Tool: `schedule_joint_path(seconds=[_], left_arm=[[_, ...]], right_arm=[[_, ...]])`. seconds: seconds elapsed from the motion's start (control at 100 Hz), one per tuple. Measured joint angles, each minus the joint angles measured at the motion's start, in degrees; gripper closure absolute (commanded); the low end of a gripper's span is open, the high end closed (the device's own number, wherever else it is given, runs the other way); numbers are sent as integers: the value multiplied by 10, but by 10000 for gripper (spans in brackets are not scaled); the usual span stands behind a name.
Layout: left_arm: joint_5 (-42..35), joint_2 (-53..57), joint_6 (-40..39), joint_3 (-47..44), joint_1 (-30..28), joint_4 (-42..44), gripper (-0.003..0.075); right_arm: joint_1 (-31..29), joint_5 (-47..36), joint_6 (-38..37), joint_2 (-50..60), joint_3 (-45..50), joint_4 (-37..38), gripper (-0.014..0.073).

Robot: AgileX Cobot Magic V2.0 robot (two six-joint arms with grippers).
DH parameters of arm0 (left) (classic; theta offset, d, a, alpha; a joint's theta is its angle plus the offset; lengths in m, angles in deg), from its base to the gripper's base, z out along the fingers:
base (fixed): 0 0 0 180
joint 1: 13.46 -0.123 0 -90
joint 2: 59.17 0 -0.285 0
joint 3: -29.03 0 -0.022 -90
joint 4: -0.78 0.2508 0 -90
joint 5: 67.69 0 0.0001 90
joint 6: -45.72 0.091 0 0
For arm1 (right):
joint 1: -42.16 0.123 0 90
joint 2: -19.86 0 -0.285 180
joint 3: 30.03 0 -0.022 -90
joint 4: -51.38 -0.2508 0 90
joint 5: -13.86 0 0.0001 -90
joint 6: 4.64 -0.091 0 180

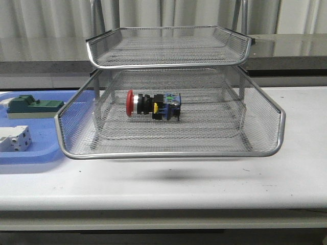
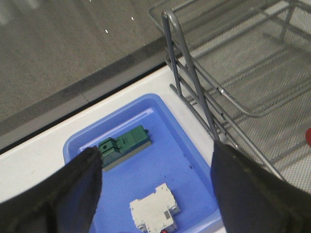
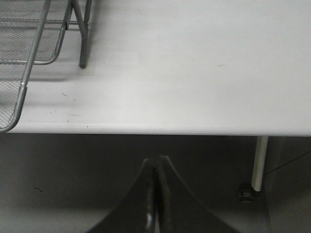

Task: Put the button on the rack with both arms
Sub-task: 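Raise the left gripper back above the blue tray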

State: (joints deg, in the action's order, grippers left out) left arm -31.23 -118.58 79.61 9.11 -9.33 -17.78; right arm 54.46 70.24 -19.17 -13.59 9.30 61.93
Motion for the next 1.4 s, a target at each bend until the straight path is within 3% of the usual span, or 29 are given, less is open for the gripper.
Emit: schedule_joint_path(seconds=[0.23, 0.48, 0.66, 1.09, 1.21, 1.36, 1.4], left_arm=[[-118, 164, 0, -176, 0, -36, 265], [-191, 305, -1, -331, 0, -103, 371], [-254, 369, -2, -423, 0, -148, 374], [-283, 390, -3, -479, 0, -191, 378], [-283, 390, -3, -479, 0, -192, 475], [-283, 390, -3, -479, 0, -193, 715], [-283, 390, -3, -479, 0, -193, 739]], right_arm=[[0, 0, 0, 0, 0, 0, 703], [0, 0, 0, 0, 0, 1, 703], [0, 0, 0, 0, 0, 1, 703], [0, 0, 0, 0, 0, 1, 703], [0, 0, 0, 0, 0, 1, 703], [0, 0, 0, 0, 0, 1, 703], [0, 0, 0, 0, 0, 1, 703]])
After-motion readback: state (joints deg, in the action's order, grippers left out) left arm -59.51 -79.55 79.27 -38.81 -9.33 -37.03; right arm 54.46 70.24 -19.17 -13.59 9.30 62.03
